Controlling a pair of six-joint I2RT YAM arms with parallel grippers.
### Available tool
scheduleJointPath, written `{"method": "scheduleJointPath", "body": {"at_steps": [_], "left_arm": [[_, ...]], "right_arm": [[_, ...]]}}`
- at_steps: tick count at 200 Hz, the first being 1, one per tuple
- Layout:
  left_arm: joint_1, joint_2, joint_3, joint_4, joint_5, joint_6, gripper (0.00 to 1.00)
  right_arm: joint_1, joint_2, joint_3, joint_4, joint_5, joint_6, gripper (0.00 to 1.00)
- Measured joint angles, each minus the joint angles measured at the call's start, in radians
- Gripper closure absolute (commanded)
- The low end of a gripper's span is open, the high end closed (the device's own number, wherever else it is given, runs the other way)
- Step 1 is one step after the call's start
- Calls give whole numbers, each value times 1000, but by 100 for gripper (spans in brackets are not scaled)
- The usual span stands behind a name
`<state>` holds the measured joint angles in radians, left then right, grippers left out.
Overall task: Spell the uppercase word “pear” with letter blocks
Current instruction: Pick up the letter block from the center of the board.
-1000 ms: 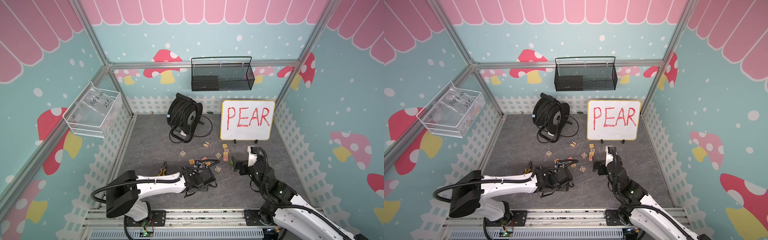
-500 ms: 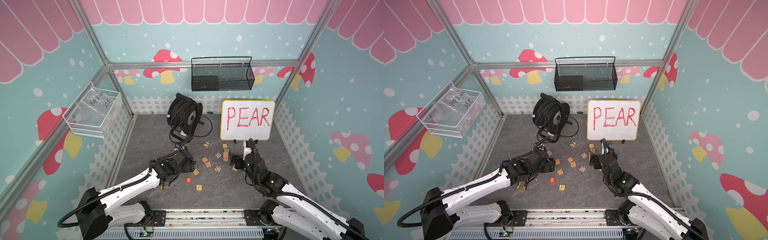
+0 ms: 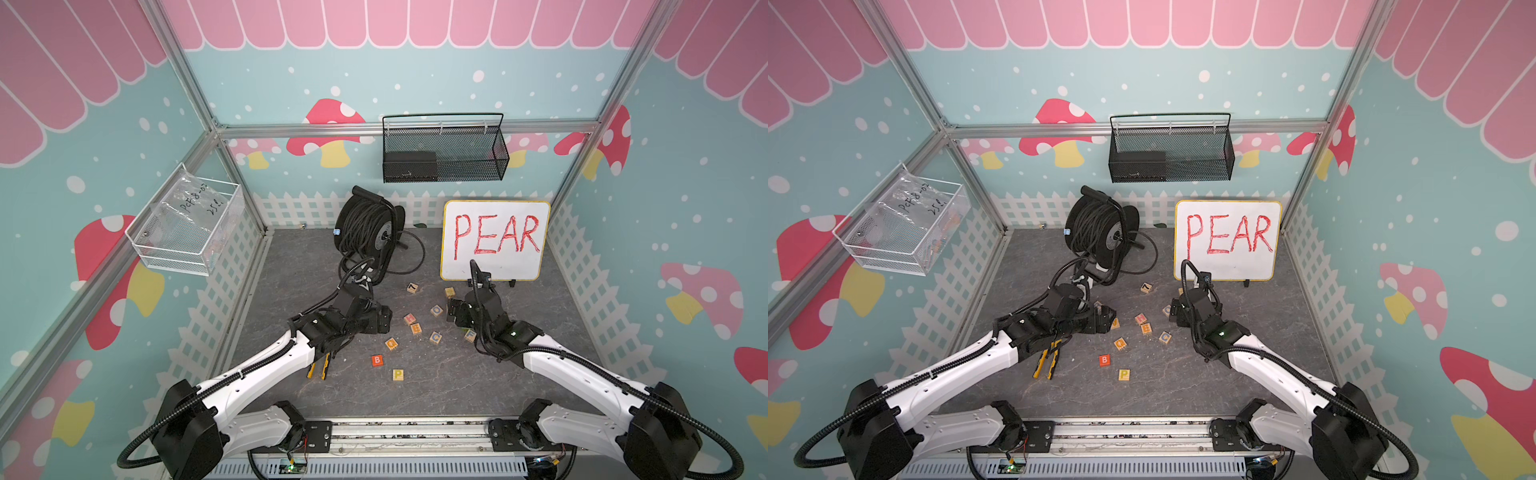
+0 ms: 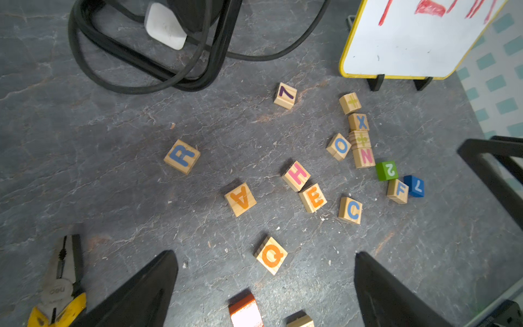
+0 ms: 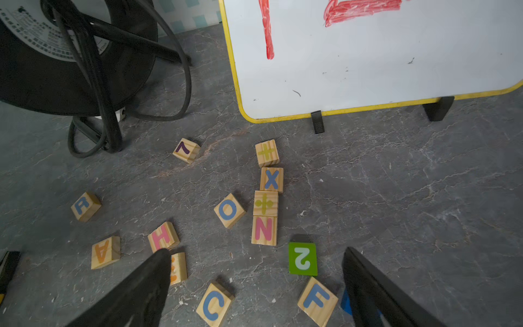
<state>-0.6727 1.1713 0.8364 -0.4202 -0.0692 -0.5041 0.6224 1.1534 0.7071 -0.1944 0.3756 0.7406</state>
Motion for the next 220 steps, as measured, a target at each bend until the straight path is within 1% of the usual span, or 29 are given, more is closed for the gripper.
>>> {"method": "scheduleJointPath", "body": {"at_steps": [28, 47, 76, 100, 126, 152, 177, 196, 220], "left_arm": [[28, -41, 0, 33, 53, 0, 1], [35, -64, 9, 16, 68, 0, 1], [45, -71, 94, -53, 82, 15, 1], [50, -76, 170, -65, 89, 47, 1], [56, -74, 189, -54, 93, 79, 1], [100, -30, 171, -32, 158, 65, 1], [149, 59, 167, -38, 217, 37, 1], [157, 108, 167, -61, 239, 29, 1], [157, 117, 167, -76, 255, 29, 1]], "right_arm": [[-75, 48, 18, 0, -63, 12, 1], [-113, 72, 26, -6, -89, 9, 1], [-120, 105, 51, -37, -96, 1, 1], [-121, 124, 66, -51, -102, 1, 1], [-124, 143, 72, -58, -121, 2, 2], [-124, 171, 73, -64, -141, 6, 4], [-124, 209, 76, -64, -159, 13, 8], [-124, 256, 90, -66, -171, 12, 10], [-124, 319, 122, -67, -187, 9, 12]]}}
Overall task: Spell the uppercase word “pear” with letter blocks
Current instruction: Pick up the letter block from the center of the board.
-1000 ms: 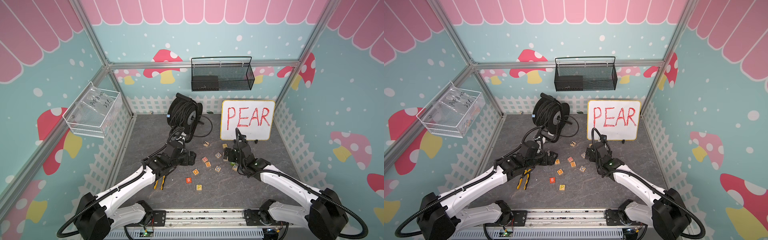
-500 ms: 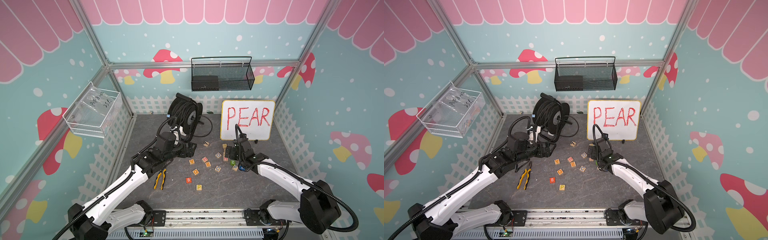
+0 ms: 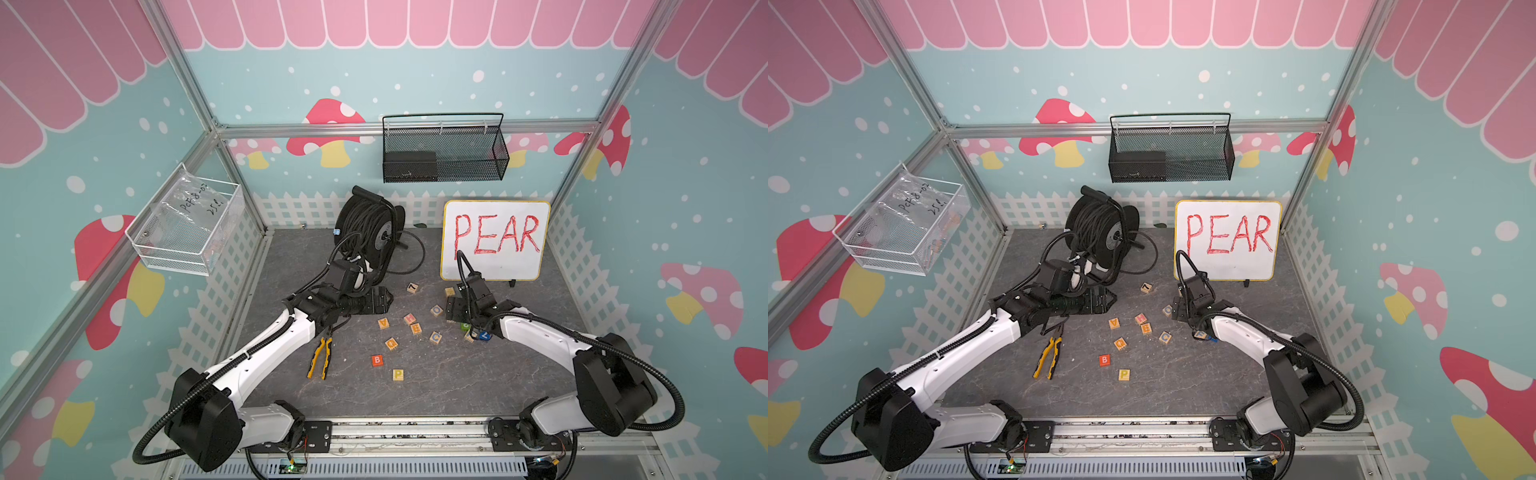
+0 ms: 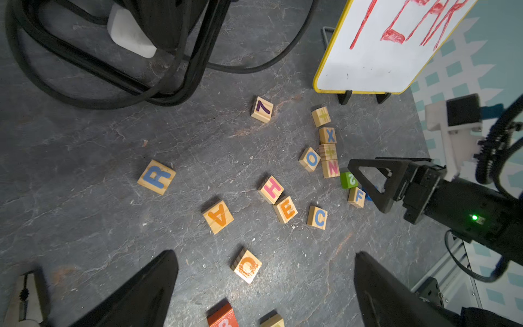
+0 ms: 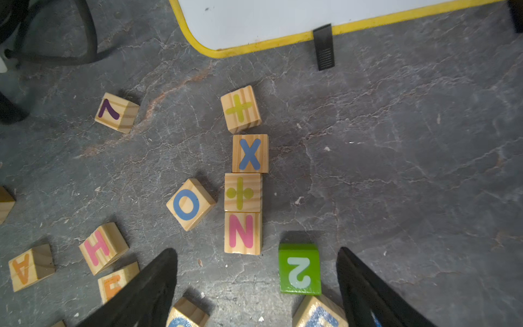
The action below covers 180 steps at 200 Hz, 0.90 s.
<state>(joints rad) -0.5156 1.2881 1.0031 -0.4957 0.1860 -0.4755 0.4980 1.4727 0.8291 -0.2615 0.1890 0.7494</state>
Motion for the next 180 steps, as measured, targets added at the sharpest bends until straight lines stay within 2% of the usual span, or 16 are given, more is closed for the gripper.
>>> {"method": "scheduleJointPath", "body": {"at_steps": [102, 180], "left_arm": [[0, 53, 27, -52, 18, 10, 1], [3, 58, 36, -76, -1, 12, 1]], "right_arm": [[-1, 182, 130, 78, -6, -51, 16], [4, 205, 157, 135, -68, -90, 20]]}}
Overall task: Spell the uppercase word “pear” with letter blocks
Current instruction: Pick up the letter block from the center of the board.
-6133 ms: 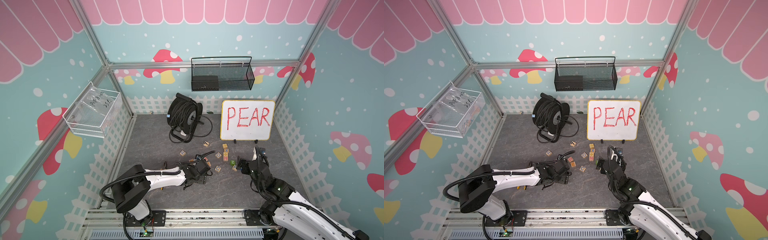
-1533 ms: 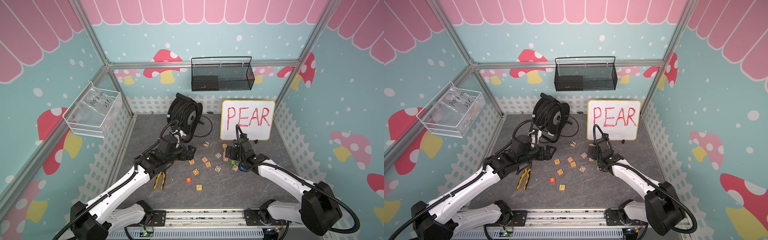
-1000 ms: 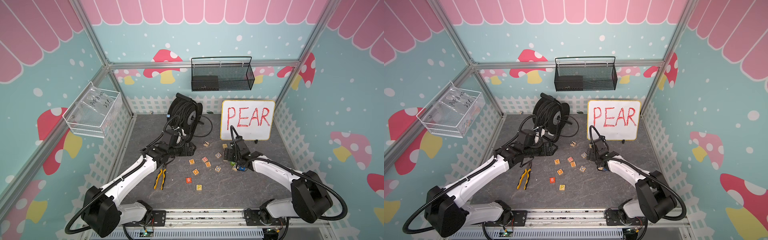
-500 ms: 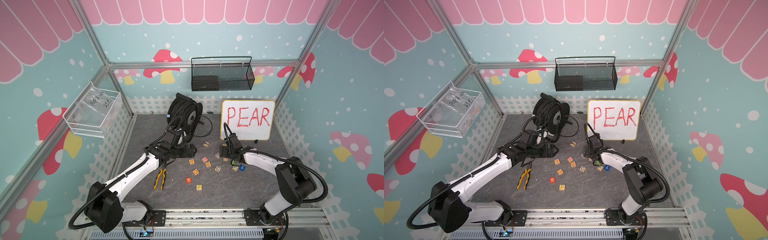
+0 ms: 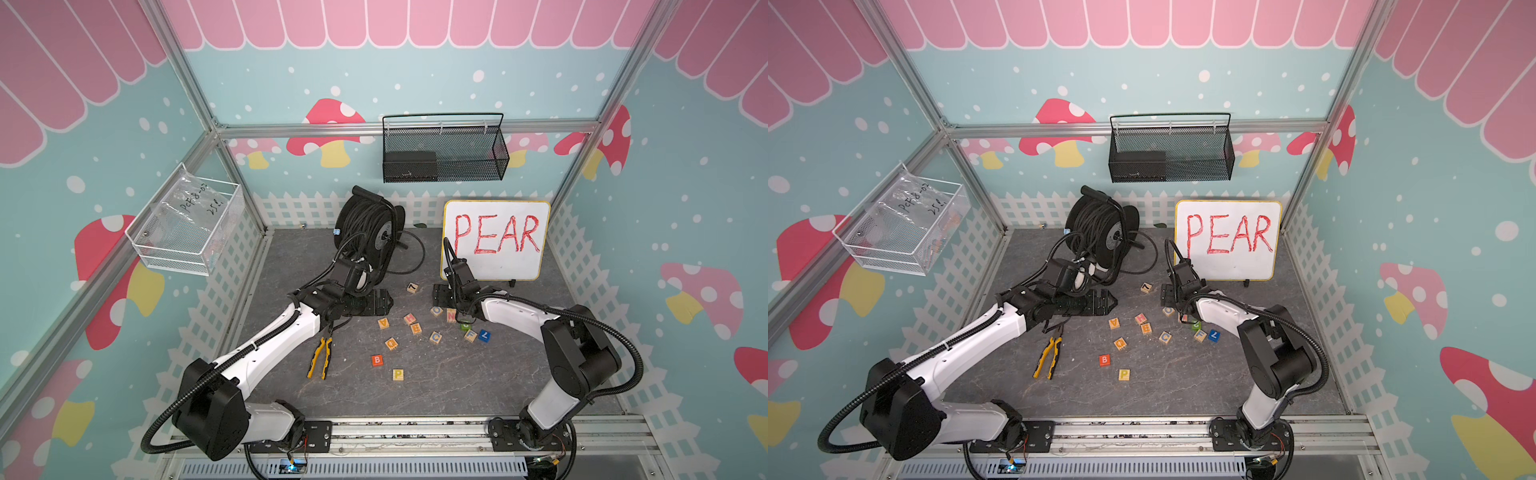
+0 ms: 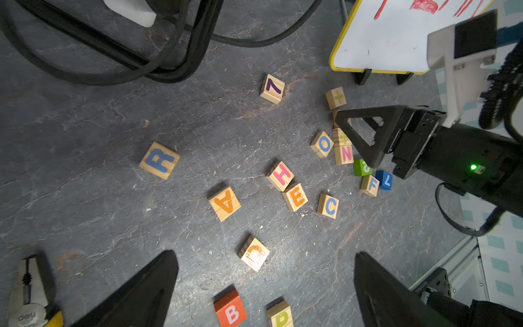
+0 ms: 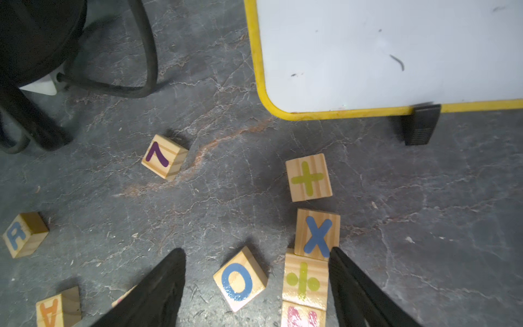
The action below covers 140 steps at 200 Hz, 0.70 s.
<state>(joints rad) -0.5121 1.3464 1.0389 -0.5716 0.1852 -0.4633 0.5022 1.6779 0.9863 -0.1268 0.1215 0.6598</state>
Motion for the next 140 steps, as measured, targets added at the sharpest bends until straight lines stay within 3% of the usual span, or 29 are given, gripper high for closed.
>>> {"method": "scheduleJointPath", "body": {"at_steps": [59, 140], "left_arm": [[13, 0, 5, -16, -47, -1, 1], [20, -35, 5, -23, -103, 0, 1]], "right_arm": [[97, 0, 21, 10, -10, -50, 21], [212, 17, 47, 3, -30, -86, 31]]}}
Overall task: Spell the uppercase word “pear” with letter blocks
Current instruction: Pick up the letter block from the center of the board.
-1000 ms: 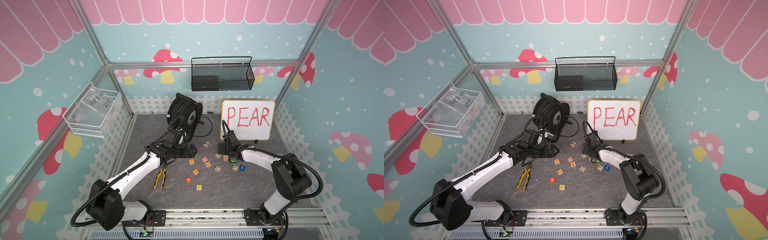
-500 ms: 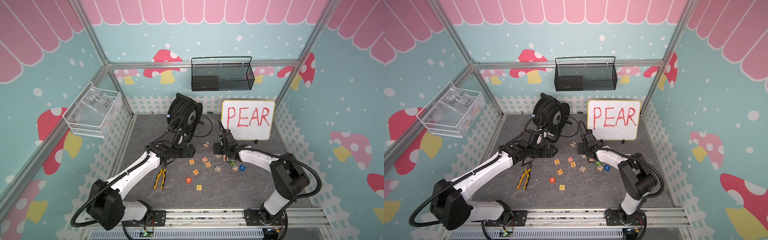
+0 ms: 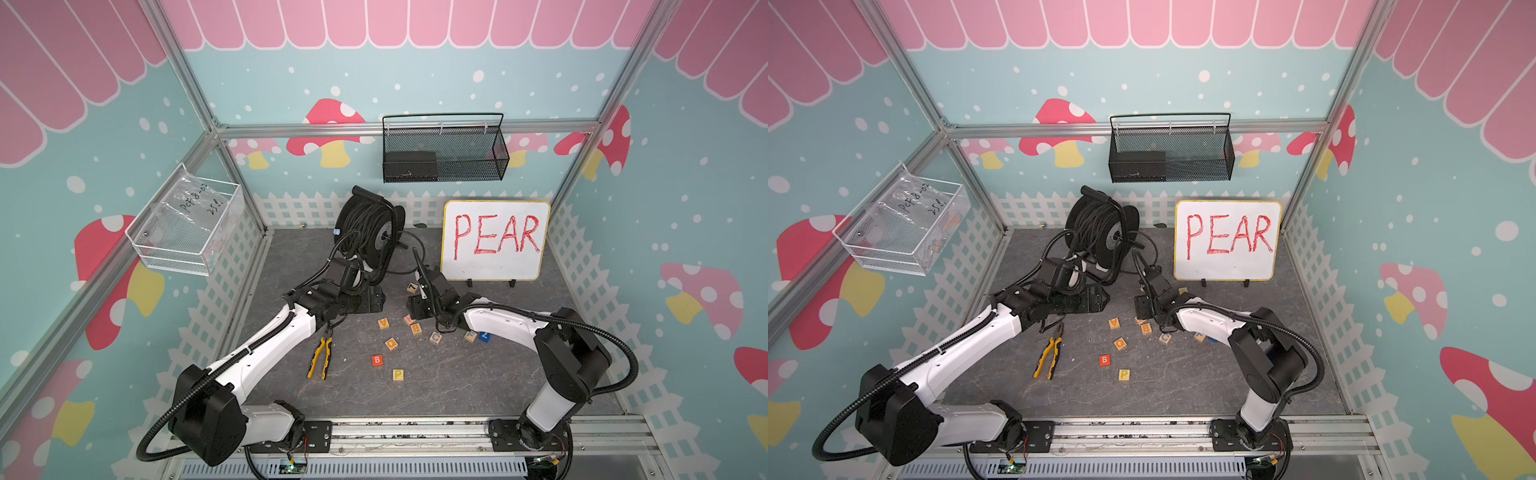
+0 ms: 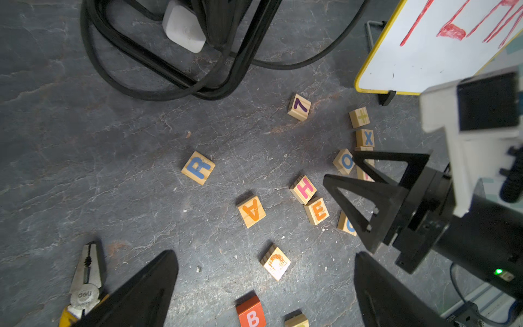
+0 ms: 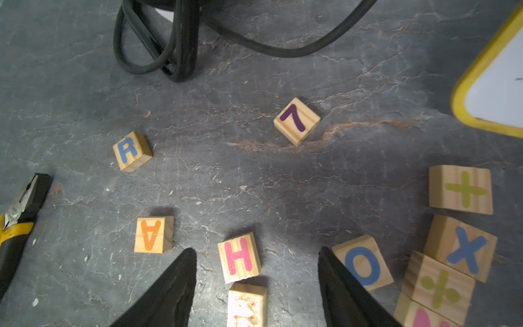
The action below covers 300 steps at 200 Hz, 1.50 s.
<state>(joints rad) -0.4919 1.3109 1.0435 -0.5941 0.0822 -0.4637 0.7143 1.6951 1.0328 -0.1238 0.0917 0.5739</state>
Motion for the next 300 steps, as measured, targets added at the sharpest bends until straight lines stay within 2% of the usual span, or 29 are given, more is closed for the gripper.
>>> {"method": "scheduleJointPath", "body": {"at_steps": [127, 209, 300], "left_arm": [[1, -21, 0, 0, -11, -1, 1], [1, -21, 0, 0, -6, -1, 1], [1, 43, 0, 0, 109, -12, 1]], "right_arm": [[58, -16, -110, -10, -2, 120, 39], [86, -14, -115, -23, 23, 158, 45], [112, 61, -82, -64, 69, 180, 49]]}}
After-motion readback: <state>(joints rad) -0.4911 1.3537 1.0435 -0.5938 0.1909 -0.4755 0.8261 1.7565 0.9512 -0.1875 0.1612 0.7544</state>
